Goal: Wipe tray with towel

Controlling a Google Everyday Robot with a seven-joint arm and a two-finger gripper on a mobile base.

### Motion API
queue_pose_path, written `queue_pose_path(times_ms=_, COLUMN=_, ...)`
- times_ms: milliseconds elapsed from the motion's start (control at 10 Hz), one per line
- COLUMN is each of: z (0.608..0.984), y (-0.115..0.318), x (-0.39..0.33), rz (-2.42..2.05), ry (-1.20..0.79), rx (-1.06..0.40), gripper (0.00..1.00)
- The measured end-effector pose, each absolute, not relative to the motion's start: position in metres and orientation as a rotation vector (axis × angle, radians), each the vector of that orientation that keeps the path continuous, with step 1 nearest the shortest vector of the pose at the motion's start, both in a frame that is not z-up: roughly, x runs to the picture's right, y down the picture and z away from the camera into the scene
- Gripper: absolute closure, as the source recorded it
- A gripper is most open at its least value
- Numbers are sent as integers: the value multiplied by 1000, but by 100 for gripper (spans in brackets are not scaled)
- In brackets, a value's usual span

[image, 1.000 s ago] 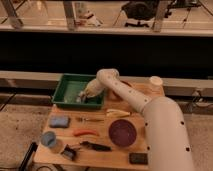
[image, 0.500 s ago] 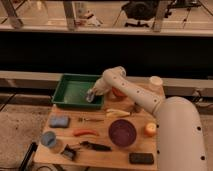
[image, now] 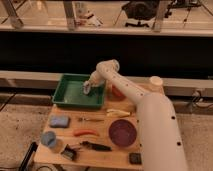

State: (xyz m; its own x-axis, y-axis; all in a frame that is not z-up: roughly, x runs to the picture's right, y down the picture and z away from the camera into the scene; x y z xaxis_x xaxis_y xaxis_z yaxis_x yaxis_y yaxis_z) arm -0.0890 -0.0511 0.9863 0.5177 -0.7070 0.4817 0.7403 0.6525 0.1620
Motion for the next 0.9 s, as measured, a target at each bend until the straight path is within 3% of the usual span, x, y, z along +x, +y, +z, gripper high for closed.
queue_pose_path(times_ms=900, z=990, y=-56, x=-193, rz=-914, ry=-660, rx=26, gripper=95)
